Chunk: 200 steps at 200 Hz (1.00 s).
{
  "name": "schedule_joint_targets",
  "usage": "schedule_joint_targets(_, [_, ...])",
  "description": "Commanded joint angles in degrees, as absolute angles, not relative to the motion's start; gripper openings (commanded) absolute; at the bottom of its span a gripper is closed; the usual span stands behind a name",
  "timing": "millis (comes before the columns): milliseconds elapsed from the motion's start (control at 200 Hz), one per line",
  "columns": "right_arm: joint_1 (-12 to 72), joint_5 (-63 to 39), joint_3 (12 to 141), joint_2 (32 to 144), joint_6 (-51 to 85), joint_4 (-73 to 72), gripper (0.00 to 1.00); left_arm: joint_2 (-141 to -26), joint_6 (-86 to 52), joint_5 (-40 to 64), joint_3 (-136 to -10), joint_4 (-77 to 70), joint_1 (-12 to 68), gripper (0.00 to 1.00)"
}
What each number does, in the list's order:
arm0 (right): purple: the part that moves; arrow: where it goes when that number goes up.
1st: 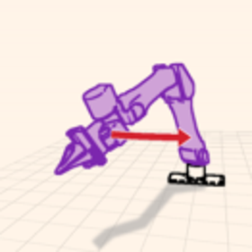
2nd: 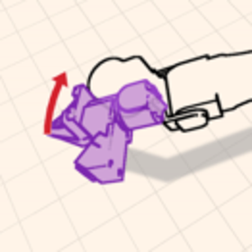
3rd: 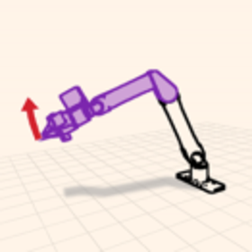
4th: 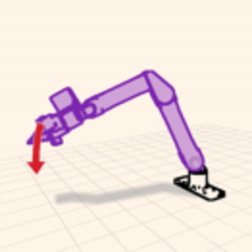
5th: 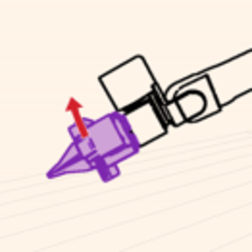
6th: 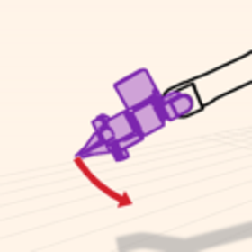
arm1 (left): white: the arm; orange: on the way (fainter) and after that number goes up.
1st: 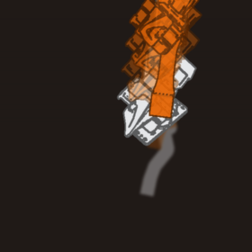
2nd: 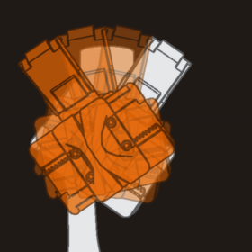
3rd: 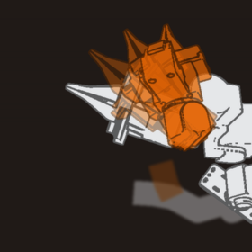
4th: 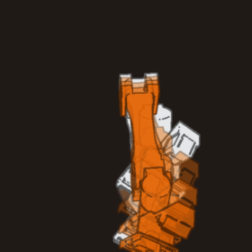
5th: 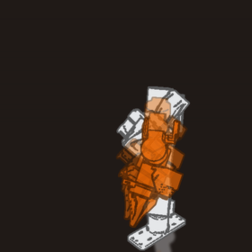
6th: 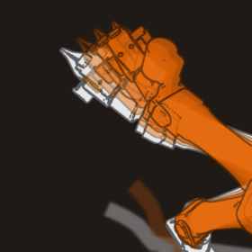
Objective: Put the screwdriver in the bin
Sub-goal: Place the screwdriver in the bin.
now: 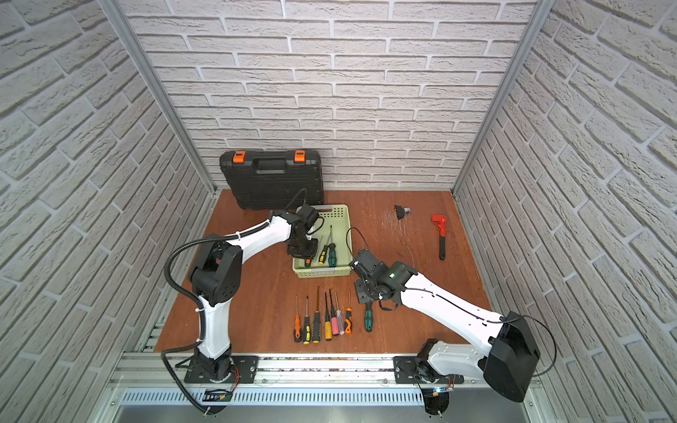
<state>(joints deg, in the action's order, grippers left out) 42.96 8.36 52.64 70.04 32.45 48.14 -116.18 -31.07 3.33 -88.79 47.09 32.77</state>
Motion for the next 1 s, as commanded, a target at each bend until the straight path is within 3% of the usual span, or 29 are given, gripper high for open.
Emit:
schedule_joint_targets(0, [42.74, 6.93, 51.39, 70.64, 34.52, 45.56, 0.51, -116.22, -30.4, 2.38, -87.32, 45.06, 32.52, 0.09])
schedule_joint_targets(200, [42.73, 6.98, 49.98, 70.69, 35.07, 45.64, 0.53, -116.86, -31.07, 3.6, -86.05, 43.11, 32.54, 0.14])
schedule_joint_targets(450, [42.72, 6.92, 48.35, 70.58, 35.89, 44.95, 0.53, -115.72, -31.64, 4.02, -85.87, 42.41, 32.61, 0.33])
schedule_joint_targets(995, [42.82, 5.37, 46.02, 71.41, 38.51, 43.66, 0.51, -99.3, -34.83, 1.62, -82.35, 39.8, 32.85, 0.44])
